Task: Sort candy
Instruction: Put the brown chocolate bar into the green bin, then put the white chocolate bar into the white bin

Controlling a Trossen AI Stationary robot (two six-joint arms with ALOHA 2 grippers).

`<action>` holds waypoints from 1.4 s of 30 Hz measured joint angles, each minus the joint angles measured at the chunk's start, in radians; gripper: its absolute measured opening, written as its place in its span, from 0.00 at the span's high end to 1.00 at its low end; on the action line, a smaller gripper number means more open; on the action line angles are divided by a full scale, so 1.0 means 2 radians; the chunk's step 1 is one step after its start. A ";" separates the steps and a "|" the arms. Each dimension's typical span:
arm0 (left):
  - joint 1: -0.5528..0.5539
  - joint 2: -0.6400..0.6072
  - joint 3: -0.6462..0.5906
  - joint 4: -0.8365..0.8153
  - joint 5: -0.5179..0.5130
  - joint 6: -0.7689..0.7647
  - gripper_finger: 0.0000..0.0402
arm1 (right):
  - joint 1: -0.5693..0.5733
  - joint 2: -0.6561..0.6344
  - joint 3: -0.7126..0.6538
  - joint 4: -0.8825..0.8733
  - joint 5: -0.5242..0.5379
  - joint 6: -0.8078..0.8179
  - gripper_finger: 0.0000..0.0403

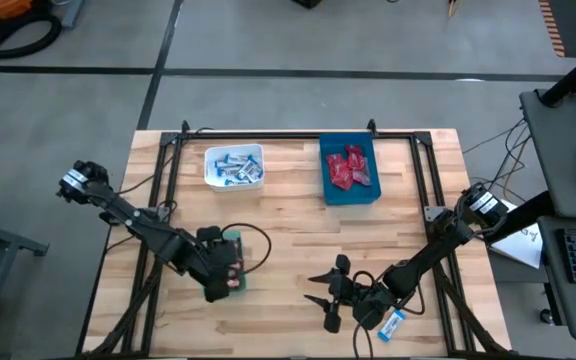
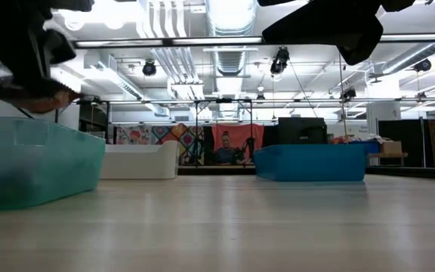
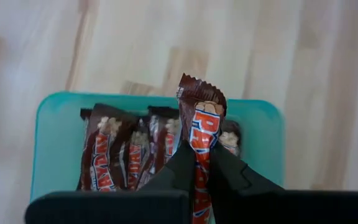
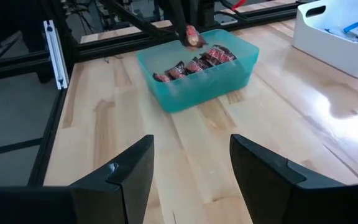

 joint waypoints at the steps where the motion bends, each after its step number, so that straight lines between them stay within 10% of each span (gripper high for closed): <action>1: -0.002 -0.003 -0.011 0.008 -0.006 -0.012 0.99 | 0.000 0.000 0.000 0.000 0.000 0.004 0.50; 24: -0.019 0.005 -0.005 0.040 -0.016 0.018 0.69 | -0.001 0.000 0.048 -0.016 0.013 0.088 0.50; 42: -0.029 0.002 -0.016 0.163 -0.022 0.345 0.74 | -0.024 0.001 0.159 -0.429 -0.167 0.442 0.50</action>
